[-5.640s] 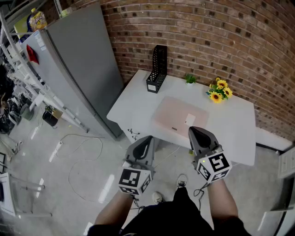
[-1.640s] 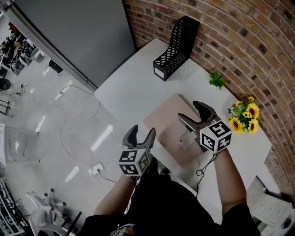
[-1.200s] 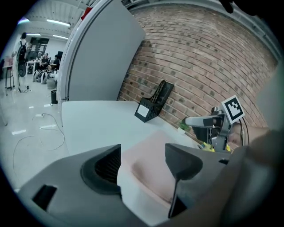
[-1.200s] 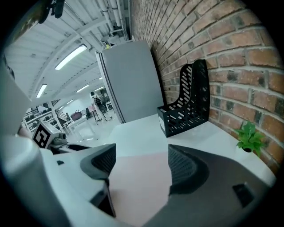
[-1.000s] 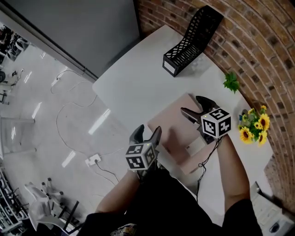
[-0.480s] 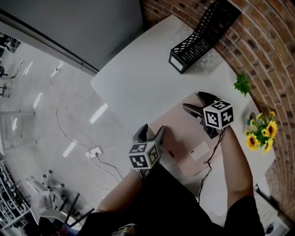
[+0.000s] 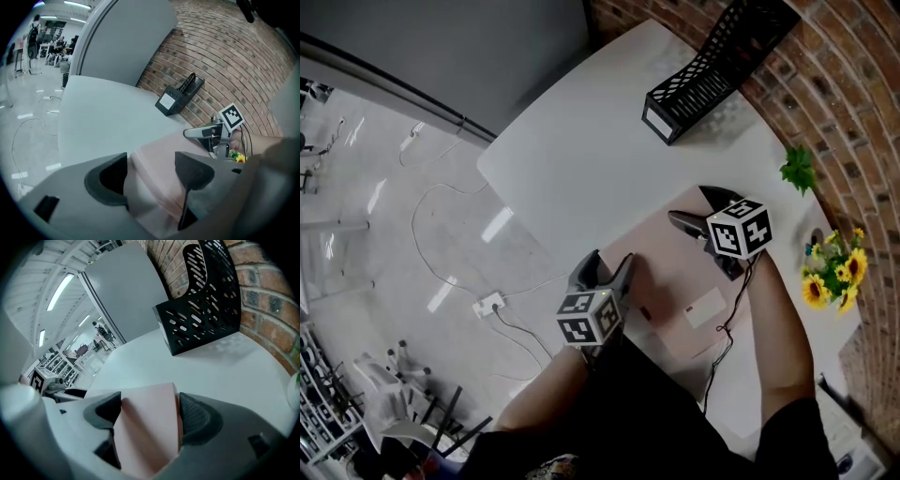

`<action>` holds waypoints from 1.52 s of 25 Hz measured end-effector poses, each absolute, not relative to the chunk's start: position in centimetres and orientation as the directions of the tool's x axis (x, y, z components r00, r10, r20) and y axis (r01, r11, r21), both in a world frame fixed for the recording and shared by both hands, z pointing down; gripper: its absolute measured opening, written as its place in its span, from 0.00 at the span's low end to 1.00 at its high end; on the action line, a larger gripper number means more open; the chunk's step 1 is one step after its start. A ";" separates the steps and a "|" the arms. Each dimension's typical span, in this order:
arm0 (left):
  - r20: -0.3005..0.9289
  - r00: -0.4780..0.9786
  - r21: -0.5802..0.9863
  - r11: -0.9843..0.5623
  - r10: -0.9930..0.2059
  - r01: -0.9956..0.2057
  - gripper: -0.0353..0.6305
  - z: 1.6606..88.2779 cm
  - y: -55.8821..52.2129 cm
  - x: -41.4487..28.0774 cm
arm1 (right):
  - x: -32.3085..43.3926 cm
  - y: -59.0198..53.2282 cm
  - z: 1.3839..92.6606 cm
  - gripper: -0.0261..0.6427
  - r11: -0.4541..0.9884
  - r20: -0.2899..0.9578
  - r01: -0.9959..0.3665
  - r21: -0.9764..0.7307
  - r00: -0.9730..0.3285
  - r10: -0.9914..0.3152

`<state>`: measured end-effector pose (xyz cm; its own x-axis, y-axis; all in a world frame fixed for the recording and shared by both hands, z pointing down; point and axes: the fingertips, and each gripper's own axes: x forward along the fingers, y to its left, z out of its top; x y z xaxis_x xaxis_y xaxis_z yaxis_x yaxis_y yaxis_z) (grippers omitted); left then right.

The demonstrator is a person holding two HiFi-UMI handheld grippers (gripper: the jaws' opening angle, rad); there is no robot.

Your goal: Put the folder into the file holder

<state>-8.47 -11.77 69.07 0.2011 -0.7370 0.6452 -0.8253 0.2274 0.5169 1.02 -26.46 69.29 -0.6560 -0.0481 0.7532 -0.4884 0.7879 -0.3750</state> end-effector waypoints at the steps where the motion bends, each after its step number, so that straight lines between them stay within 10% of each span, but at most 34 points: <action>1: 0.645 0.201 0.517 0.227 -0.737 -0.826 0.51 69.1 -11.8 -8.4 | 1.0 -26.5 69.3 0.63 0.789 0.754 -0.488 -0.375 -0.655 -0.046; 15: 0.632 0.170 0.498 0.229 -0.756 -0.836 0.51 66.8 -12.2 -8.6 | 0.8 -26.5 66.4 0.61 0.825 0.705 -0.466 -0.321 -0.699 -0.120; 38: 0.240 0.059 0.228 -0.003 -0.969 -0.974 0.51 45.5 -12.1 -6.8 | 5.1 -24.4 42.1 0.60 0.842 0.280 -0.514 -0.166 -0.843 -0.459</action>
